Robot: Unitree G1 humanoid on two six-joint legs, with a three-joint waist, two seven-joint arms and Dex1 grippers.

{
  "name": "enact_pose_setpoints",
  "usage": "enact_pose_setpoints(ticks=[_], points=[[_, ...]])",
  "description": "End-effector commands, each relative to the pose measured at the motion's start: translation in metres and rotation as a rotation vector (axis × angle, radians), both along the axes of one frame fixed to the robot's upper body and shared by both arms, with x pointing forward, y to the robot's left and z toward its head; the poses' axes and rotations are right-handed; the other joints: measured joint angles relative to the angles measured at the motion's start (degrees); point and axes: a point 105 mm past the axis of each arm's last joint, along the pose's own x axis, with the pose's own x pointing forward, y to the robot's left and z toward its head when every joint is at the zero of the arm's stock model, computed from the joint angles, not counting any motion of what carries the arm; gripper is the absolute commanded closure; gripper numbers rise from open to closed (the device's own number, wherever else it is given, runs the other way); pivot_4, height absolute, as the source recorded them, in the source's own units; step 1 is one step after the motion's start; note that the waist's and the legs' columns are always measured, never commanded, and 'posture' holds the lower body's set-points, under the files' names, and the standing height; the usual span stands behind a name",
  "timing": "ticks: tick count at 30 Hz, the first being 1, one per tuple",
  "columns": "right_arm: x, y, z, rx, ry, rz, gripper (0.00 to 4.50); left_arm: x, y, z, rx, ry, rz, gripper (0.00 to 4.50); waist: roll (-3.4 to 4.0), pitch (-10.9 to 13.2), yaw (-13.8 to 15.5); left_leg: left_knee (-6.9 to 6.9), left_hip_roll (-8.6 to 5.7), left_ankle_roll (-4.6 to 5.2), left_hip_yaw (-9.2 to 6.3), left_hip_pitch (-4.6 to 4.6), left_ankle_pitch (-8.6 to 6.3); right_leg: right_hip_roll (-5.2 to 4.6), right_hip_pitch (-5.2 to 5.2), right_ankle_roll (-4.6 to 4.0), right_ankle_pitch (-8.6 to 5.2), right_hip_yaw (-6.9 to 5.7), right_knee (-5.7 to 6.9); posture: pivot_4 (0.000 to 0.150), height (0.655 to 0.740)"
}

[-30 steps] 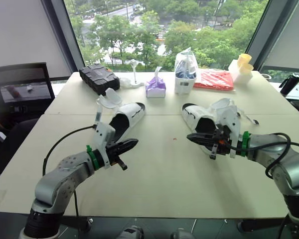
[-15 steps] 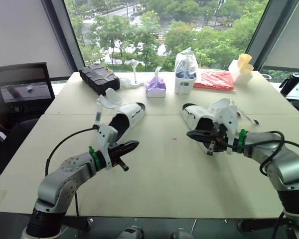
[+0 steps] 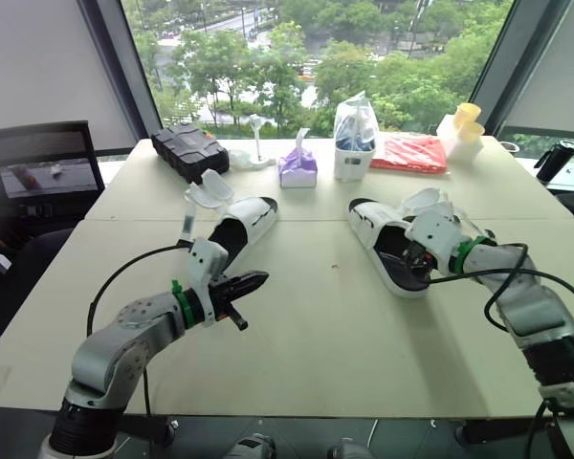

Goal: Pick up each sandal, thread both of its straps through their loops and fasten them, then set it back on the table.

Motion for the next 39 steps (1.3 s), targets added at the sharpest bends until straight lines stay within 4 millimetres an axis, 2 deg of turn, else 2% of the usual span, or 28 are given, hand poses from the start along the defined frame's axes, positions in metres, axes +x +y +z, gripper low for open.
enact_pose_setpoints(ticks=[1,5,8,13,22,25,32,39], points=[[0.011,0.002,0.019,-0.035,-0.107,0.002,0.05,-0.001,-0.003,0.008,0.003,-0.044,-0.012,4.5,0.0,0.0,0.0,0.0,0.0,-0.01,0.0,0.02,0.0,0.01,0.0,0.0,0.0,0.0,0.03,0.15,0.74],[0.021,0.002,0.016,-0.087,-0.141,0.001,0.05,-0.001,-0.004,0.008,0.003,-0.043,-0.015,4.5,0.0,0.0,-0.1,-0.02,0.01,-0.09,0.0,0.07,0.06,0.02,0.01,-0.01,0.01,0.01,0.11,0.15,0.74],[0.044,0.006,0.017,-0.152,-0.203,-0.028,0.05,0.0,-0.005,0.007,0.027,-0.058,-0.014,4.5,0.0,0.0,-0.4,-0.02,0.01,-0.14,0.02,0.13,0.1,0.03,0.04,-0.04,0.03,0.03,0.13,0.15,0.74],[0.066,0.014,0.015,-0.303,-0.273,-0.016,0.05,0.001,-0.005,0.007,0.035,-0.066,-0.01,4.5,0.0,0.0,-0.8,-0.07,0.01,-0.21,0.03,0.21,0.2,0.06,0.06,-0.11,0.07,0.07,0.16,0.15,0.74],[0.084,0.038,0.006,-0.466,-0.36,-0.012,0.05,-0.002,-0.005,0.006,0.035,-0.073,0.006,4.5,-0.01,0.0,-1.7,-0.12,0.01,-0.35,0.05,0.27,0.28,0.07,0.01,-0.1,0.07,0.16,0.36,0.15,0.74],[0.086,0.043,0.006,-0.505,-0.384,-0.006,0.88,-0.002,-0.003,0.006,0.036,-0.074,0.017,4.5,0.0,0.0,-1.7,-0.13,0.01,-0.42,0.06,0.42,0.32,0.08,0.01,-0.12,0.06,0.21,0.6,0.15,0.74],[0.087,0.049,0.006,-0.532,-0.398,0.001,4.47,-0.003,-0.002,0.006,0.039,-0.076,0.026,4.5,0.0,0.0,-1.7,-0.17,0.08,-0.44,0.07,0.69,0.34,0.3,0.15,-0.19,0.07,0.46,0.75,0.15,0.74],[0.087,0.062,0.018,-0.578,-0.481,0.07,4.47,0.0,0.001,0.008,0.029,-0.078,0.04,4.5,0.0,0.0,-1.9,-0.3,0.25,-0.52,0.36,0.72,0.38,0.48,0.0,-0.21,0.09,0.79,0.76,0.15,0.74]])
